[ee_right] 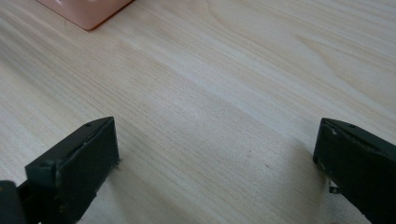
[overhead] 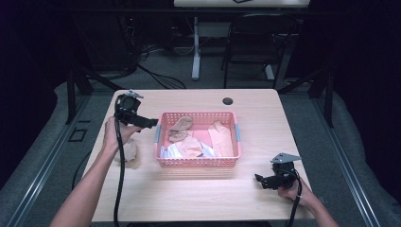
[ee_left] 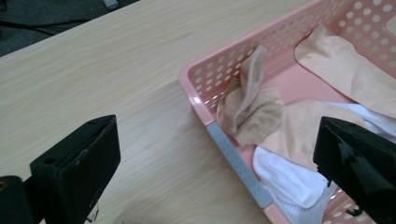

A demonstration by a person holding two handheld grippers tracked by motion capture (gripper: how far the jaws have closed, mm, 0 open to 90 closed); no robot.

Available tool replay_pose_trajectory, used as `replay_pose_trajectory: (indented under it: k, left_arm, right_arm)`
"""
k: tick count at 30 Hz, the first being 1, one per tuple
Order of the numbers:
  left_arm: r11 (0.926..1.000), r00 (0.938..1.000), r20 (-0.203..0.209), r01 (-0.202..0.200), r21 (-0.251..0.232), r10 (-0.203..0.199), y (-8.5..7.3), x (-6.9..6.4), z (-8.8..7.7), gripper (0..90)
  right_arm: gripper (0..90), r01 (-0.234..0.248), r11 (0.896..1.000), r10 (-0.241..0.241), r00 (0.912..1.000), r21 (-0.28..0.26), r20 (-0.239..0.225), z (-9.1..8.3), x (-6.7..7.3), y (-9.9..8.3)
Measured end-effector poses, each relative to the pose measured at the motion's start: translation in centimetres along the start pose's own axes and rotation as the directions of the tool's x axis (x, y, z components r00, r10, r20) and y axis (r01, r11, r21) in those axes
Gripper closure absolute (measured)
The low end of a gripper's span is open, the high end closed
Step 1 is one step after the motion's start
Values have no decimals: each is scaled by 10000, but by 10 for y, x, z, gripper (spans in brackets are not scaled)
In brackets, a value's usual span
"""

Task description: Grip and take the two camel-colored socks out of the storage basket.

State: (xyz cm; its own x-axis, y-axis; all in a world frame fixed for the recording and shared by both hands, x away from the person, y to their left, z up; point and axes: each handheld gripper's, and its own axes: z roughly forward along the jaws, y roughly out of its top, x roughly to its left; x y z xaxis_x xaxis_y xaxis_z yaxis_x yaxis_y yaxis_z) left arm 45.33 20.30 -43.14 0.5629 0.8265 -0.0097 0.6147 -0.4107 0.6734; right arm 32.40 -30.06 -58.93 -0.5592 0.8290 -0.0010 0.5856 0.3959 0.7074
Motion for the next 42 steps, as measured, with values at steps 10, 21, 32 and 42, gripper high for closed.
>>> replay_pose_trajectory:
  k: [10,21,32,42]
  left_arm:
    - [9984,9968,585,-556,81,551,17,-21,24,0]
    - [9909,9866,1073,-1282,419,1231,27,-40,54,0]
    - [9842,9802,1439,-1505,936,1362,29,-48,83,0]
    - [9811,9811,1466,-1456,1274,1266,31,-50,100,34]
  right_arm:
    - [0,3,10000,-3,10000,1,1,0,0,0]
    - [0,12,10000,-12,10000,23,24,0,0,0]
    - [0,-1,10000,0,10000,10,36,0,0,0]
    - [0,-7,10000,7,10000,15,48,0,0,0]
